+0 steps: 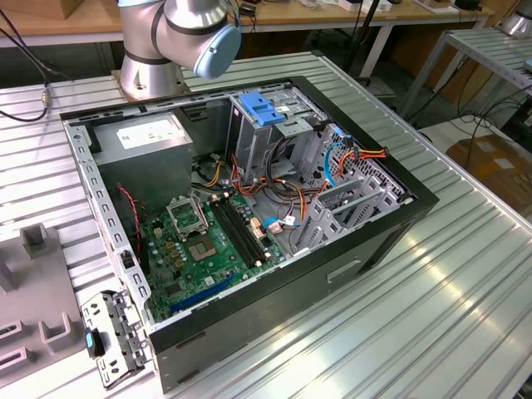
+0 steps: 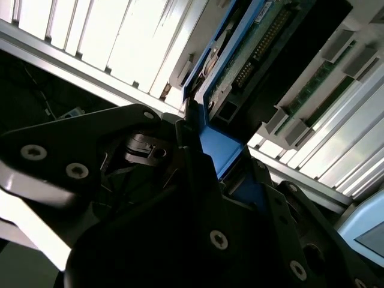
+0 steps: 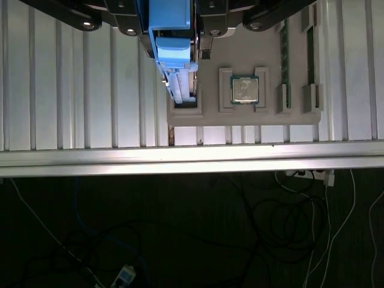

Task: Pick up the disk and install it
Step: 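Pick up the disk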

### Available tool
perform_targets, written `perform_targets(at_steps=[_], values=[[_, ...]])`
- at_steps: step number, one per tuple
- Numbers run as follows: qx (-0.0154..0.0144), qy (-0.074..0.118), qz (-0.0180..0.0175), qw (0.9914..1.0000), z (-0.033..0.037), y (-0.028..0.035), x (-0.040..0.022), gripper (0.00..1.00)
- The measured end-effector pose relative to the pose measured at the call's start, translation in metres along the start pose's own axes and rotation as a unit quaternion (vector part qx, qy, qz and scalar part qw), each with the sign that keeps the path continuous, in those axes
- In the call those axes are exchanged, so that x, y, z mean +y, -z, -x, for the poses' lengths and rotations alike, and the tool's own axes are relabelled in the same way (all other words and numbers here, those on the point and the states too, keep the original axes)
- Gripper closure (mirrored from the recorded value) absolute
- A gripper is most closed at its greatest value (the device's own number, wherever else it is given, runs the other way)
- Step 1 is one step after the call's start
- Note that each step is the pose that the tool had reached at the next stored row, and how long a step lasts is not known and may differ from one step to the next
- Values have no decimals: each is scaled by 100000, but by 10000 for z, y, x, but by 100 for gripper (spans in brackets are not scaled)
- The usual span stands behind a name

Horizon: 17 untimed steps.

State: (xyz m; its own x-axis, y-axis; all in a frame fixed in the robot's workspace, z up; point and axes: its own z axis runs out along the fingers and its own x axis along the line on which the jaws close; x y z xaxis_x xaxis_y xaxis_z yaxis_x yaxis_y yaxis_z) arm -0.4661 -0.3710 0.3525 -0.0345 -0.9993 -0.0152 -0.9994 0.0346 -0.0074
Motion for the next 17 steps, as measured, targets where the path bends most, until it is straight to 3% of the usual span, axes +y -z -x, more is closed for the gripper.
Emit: perform_targets(at_steps=[10, 17], values=[[-12, -1, -24, 100000, 2, 113, 0, 63], [-12, 2, -21, 100000, 2, 151, -1, 63]])
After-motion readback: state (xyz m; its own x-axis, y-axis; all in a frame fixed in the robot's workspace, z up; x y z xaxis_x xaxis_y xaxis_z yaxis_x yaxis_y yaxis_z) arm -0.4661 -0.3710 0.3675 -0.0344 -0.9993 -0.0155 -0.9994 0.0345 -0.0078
